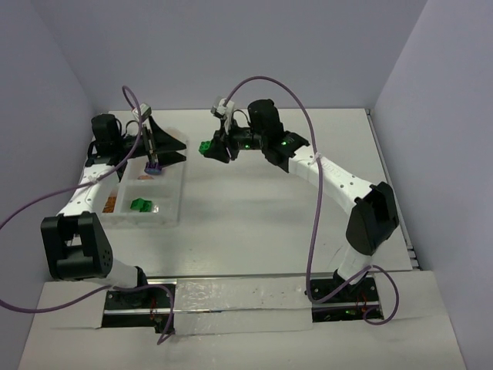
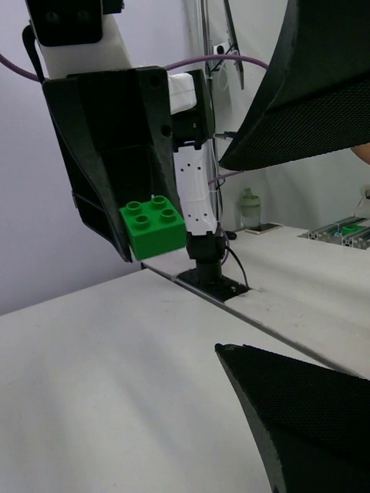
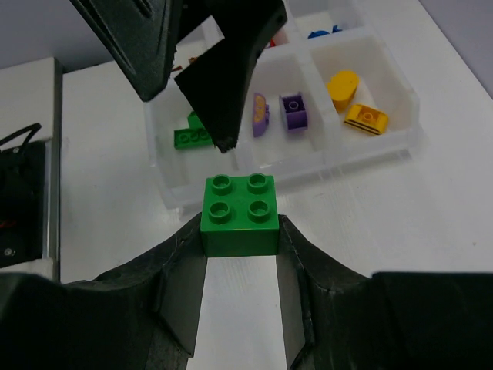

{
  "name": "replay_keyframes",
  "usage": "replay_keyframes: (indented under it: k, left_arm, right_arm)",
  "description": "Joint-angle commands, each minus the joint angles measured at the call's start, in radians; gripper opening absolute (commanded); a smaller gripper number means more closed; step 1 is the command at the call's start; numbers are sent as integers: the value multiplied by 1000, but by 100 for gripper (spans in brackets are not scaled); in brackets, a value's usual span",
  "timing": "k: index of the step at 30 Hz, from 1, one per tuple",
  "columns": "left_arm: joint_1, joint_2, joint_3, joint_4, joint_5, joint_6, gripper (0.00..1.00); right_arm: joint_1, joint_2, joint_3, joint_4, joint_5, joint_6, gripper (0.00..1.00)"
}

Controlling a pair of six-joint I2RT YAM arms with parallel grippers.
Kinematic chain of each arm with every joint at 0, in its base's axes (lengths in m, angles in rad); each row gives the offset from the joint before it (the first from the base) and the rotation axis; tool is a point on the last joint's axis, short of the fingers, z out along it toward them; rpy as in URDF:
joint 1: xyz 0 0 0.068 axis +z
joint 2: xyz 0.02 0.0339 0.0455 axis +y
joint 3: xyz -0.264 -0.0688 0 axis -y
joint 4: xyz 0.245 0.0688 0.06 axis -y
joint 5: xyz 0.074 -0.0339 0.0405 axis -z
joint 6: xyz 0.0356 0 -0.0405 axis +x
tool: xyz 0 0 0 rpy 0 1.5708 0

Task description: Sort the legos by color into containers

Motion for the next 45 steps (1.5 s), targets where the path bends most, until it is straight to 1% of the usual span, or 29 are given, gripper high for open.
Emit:
replay_keyframes:
  k: [1, 5, 13, 15, 18, 20, 21, 23, 25, 26, 27, 28, 30, 31, 32, 33, 34, 35, 36, 37, 38, 39, 40, 41, 42, 43, 44, 45]
  left_arm:
    - [-36, -44, -22, 215, 24, -173, 99]
    - [-49, -30, -36, 299, 25, -243, 94]
    - [-71, 21, 6, 356, 29, -292, 85]
    - [-97, 32, 13, 378, 35, -311, 80]
    - [-106, 40, 12, 399, 41, -329, 75]
    - [-111, 43, 10, 416, 48, -344, 68]
    - [-111, 45, 9, 423, 48, -350, 68]
    - [-113, 46, 3, 439, 56, -370, 62]
    - [-113, 45, -17, 515, 67, -434, 54]
    - [-113, 43, -23, 516, 67, -434, 54]
    - [-113, 40, -35, 547, 74, -462, 47]
    - [-113, 37, -39, 557, 77, -472, 38]
    - [-113, 26, -49, 560, 84, -476, 23]
    - [-111, 22, -52, 558, 85, -475, 16]
    - [-105, 19, -53, 549, 86, -464, 7]
    - [-92, 12, -55, 521, 85, -448, 1]
    - [-81, 5, -57, 493, 82, -429, 0]
    - [-78, 2, -56, 470, 80, -403, 0]
    - [-60, -9, -54, 394, 75, -360, 0]
    - [-16, -16, -49, 320, 72, -273, 0]
    - [23, -26, -35, 199, 64, -167, 0]
    - [50, -31, -16, 83, 54, -62, 0]
    - [86, -35, 21, -114, 33, 108, 0]
    - [109, -26, 94, -256, 10, 221, 0]
    - [135, -18, 138, -424, -36, 370, 0]
    - [153, -15, 172, -545, -86, 486, 0]
    - [164, -18, 196, -627, -142, 573, 0]
    - [171, -25, 221, -728, -252, 693, 0]
  right_arm:
    - [37, 16, 55, 117, 26, 50, 0]
    - [63, 24, 63, 119, 43, 46, 0]
    - [98, 28, 63, 118, 54, 8, 0]
    - [105, 30, 62, 119, 61, -1, 0]
    - [112, 41, 75, 119, 74, -11, 0]
    - [118, 57, 96, 119, 89, -14, 0]
    - [120, 63, 104, 119, 91, -14, 0]
    - [123, 74, 116, 118, 98, -22, 0]
    - [134, 93, 132, 118, 116, -38, 0]
    - [134, 93, 137, 118, 116, -38, 0]
    - [132, 98, 143, 116, 125, -41, 0]
    - [134, 99, 143, 115, 132, -47, 0]
    - [134, 95, 135, 115, 141, -57, 6]
    - [134, 93, 132, 113, 144, -63, 10]
    - [134, 92, 130, 109, 149, -70, 19]
    - [134, 88, 128, 101, 158, -76, 30]
    - [134, 86, 125, 93, 165, -79, 41]
    - [134, 83, 121, 91, 171, -81, 56]
    - [134, 71, 107, 88, 194, -84, 73]
    - [134, 56, 92, 92, 218, -86, 89]
    - [132, 45, 69, 92, 228, -95, 96]
    - [130, 29, 52, 94, 237, -103, 98]
    - [125, 0, 26, 99, 249, -112, 100]
    - [120, -11, -5, 95, 252, -116, 100]
    - [112, -23, -22, 83, 253, -124, 100]
    - [105, -31, -34, 71, 259, -129, 100]
    - [98, -38, -44, 60, 263, -132, 100]
    - [86, -51, -66, 46, 272, -135, 100]
